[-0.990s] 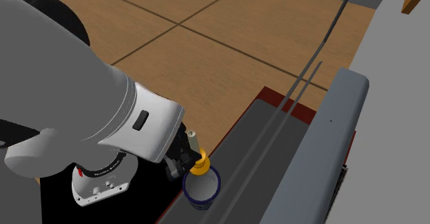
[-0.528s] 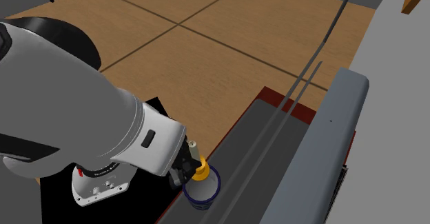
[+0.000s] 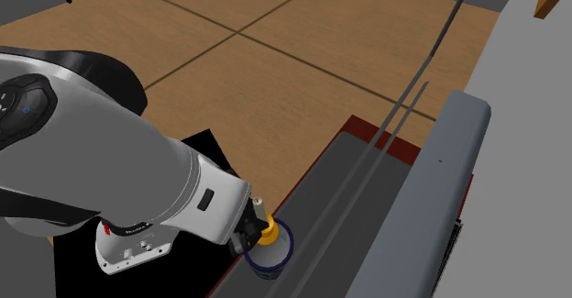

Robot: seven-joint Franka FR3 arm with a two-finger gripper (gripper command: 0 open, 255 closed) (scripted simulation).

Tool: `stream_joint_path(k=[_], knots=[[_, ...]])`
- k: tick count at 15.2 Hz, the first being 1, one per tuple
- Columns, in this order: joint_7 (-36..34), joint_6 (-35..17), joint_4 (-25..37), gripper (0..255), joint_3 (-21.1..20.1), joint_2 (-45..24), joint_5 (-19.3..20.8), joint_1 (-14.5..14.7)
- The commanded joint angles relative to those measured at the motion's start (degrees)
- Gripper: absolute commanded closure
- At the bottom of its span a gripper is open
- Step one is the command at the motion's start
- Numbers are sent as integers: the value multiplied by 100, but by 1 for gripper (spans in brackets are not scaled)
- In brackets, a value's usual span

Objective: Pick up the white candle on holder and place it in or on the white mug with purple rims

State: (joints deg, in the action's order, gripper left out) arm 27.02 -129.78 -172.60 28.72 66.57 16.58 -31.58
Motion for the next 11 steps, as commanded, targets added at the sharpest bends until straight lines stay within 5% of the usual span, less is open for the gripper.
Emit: stream_joint_path(k=[1,5,6,11], knots=[[1,-25,-7,255,7,-17,5,2],[1,-25,-7,255,7,-17,4,1],[2,-25,-7,0,7,-17,4,1],[1,-25,-7,0,7,-16,4,1]])
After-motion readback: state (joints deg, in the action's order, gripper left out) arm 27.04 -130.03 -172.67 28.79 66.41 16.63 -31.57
